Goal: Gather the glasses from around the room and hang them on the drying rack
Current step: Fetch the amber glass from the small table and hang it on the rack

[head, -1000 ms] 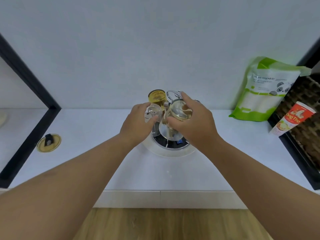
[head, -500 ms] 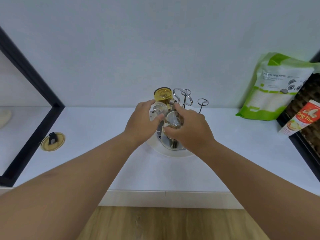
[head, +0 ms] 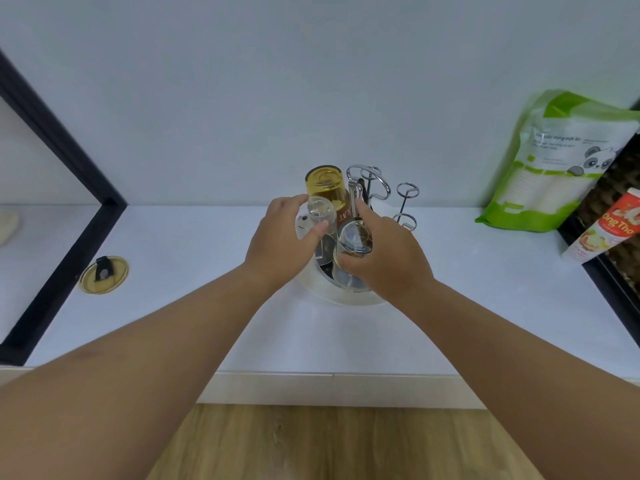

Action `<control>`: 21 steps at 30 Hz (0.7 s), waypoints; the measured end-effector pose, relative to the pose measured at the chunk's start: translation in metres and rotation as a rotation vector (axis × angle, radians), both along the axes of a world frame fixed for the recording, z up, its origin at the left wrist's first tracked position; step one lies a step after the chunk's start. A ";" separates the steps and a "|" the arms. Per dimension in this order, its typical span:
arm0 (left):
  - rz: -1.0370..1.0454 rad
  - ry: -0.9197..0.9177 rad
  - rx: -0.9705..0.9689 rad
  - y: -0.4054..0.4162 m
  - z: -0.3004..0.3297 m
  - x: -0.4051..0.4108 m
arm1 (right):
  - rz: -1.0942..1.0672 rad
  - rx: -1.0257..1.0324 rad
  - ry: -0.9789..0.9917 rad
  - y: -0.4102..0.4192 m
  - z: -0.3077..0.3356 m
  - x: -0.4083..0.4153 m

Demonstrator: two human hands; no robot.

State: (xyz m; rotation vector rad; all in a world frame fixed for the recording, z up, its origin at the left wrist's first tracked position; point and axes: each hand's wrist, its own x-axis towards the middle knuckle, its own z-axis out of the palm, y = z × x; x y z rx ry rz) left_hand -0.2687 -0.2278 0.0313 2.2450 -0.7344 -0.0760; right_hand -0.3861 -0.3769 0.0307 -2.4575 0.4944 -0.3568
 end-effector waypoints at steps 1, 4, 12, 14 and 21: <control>0.004 0.002 0.002 0.001 0.000 0.000 | -0.001 -0.006 0.004 0.000 0.000 0.000; 0.009 0.001 0.018 0.002 0.000 0.001 | -0.007 -0.040 0.023 0.001 0.000 0.000; 0.000 0.004 0.005 0.001 -0.001 0.002 | -0.003 -0.035 0.053 -0.002 0.000 0.001; -0.003 0.002 -0.002 0.001 -0.002 0.002 | 0.004 -0.023 0.051 -0.003 0.000 0.001; -0.032 -0.011 -0.012 0.004 -0.004 0.006 | 0.025 0.006 0.043 -0.005 0.000 0.000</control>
